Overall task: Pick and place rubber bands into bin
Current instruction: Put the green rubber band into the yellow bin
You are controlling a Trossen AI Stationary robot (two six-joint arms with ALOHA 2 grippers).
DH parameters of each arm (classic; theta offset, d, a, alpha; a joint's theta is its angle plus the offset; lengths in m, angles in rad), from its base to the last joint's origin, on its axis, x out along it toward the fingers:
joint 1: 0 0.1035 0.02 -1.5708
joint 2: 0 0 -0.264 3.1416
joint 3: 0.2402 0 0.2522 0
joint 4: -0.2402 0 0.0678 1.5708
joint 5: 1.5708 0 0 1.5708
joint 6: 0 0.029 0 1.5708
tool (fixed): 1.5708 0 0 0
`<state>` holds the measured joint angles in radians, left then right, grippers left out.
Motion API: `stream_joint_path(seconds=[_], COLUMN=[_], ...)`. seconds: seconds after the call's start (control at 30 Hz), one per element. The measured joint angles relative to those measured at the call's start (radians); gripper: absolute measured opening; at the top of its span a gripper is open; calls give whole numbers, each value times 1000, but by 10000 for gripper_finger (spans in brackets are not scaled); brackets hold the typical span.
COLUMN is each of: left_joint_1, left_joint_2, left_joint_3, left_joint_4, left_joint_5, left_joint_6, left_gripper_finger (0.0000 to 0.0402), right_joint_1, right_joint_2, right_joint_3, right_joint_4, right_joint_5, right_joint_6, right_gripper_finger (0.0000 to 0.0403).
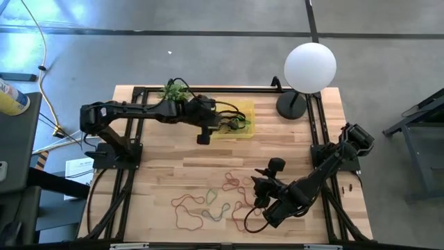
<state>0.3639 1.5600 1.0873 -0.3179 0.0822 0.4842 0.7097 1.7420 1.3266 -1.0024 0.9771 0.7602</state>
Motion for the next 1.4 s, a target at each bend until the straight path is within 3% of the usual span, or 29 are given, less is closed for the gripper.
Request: stream_joint_path(seconds=[0.13, 0.33, 0.57, 0.8, 1.03, 1.4], left_joint_1=[-78, -245, -484, -664, -690, -619], left_joint_2=[-15, -15, -15, 38, 142, 249], left_joint_3=[26, 26, 26, 27, 27, 26], left_joint_4=[-196, -354, -331, -189, -130, -112], left_joint_5=[8, 1, -82, -191, -222, -210], left_joint_6=[6, -76, -174, -171, -155, -267], left_gripper_finger=[138, 124, 120, 117, 119, 120], right_joint_1=[0, -2, -3, -3, -3, -3], right_joint_2=[0, 0, 0, 0, 0, 0], right_joint_3=[0, 0, 0, 0, 0, 0], right_joint_4=[-3, -11, -14, -15, -14, -3], right_joint_5=[0, 19, 19, 22, 23, 20], right_joint_6=[0, -3, -28, -43, -45, -38], right_gripper_finger=[138, 138, 138, 138, 138, 138])
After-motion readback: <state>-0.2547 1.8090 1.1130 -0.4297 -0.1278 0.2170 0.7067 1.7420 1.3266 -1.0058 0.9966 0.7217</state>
